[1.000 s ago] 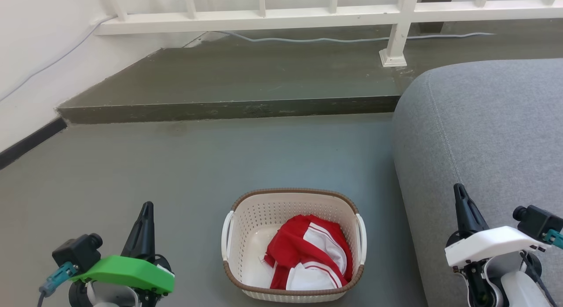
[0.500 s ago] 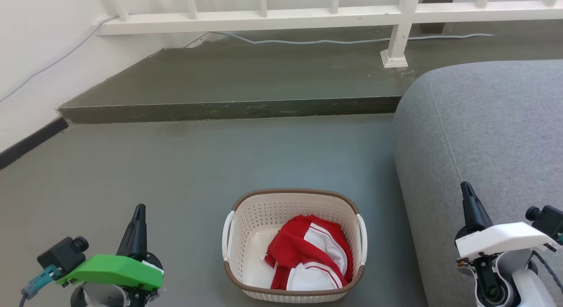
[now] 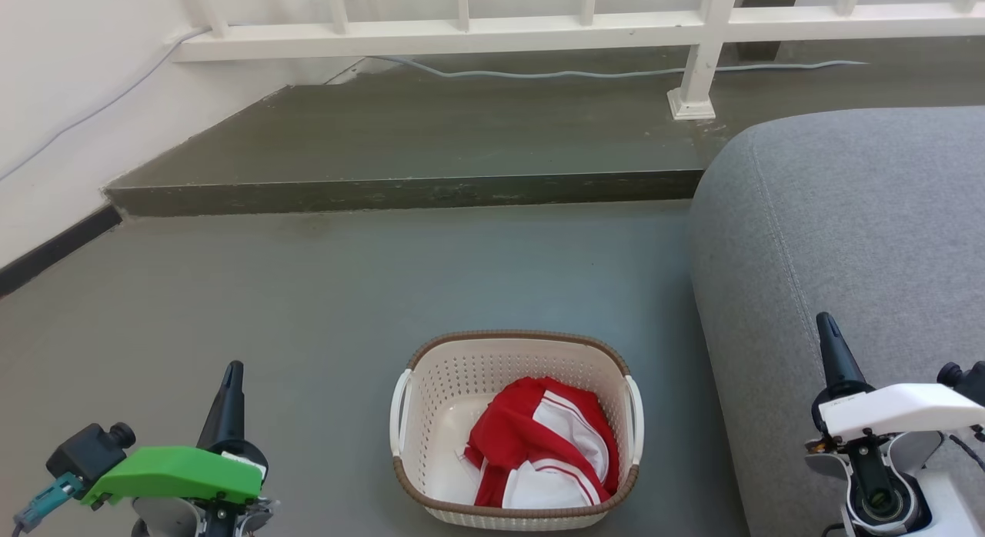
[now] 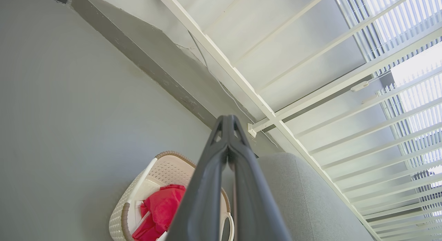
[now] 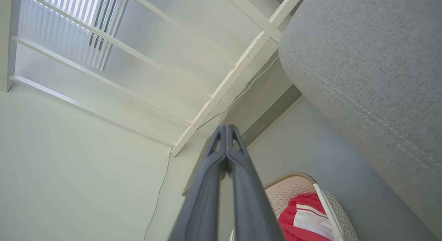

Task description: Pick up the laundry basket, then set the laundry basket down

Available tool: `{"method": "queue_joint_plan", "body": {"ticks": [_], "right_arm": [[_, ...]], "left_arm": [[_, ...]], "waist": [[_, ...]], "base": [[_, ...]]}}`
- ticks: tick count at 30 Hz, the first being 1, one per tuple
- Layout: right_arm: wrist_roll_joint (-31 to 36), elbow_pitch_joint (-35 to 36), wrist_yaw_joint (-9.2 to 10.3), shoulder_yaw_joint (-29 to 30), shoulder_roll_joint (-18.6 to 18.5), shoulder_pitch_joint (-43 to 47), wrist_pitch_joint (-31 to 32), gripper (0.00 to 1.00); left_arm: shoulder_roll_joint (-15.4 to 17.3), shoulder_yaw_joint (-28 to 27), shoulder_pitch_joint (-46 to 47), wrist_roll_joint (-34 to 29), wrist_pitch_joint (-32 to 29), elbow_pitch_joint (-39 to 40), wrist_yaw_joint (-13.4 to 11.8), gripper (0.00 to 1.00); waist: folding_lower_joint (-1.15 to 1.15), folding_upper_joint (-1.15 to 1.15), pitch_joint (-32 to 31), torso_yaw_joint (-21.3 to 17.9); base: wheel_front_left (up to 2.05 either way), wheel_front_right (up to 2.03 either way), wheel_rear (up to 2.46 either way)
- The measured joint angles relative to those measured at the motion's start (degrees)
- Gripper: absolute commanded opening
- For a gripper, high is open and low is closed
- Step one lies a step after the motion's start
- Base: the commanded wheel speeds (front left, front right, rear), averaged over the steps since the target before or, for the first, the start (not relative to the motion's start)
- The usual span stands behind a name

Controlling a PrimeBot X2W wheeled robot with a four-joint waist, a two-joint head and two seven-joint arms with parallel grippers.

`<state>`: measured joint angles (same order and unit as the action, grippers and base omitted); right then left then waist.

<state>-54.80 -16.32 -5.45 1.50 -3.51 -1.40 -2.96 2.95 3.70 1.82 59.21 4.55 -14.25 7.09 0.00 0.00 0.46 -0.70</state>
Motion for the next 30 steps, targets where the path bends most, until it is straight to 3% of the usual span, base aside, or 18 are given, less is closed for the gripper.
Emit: {"method": "queue_joint_plan", "body": {"ticks": [30], "right_arm": [[-22.2,0.0,-0.76,4.0,0.9,-1.6,5.8,0.0]], "left_arm": [[0.0,-3.6,0.6,20.5,-5.5,-0.8,0.0,0.0]], "waist": [[0.0,0.0,-0.2,0.4]], "base": [[0.0,0.0,0.0]]}}
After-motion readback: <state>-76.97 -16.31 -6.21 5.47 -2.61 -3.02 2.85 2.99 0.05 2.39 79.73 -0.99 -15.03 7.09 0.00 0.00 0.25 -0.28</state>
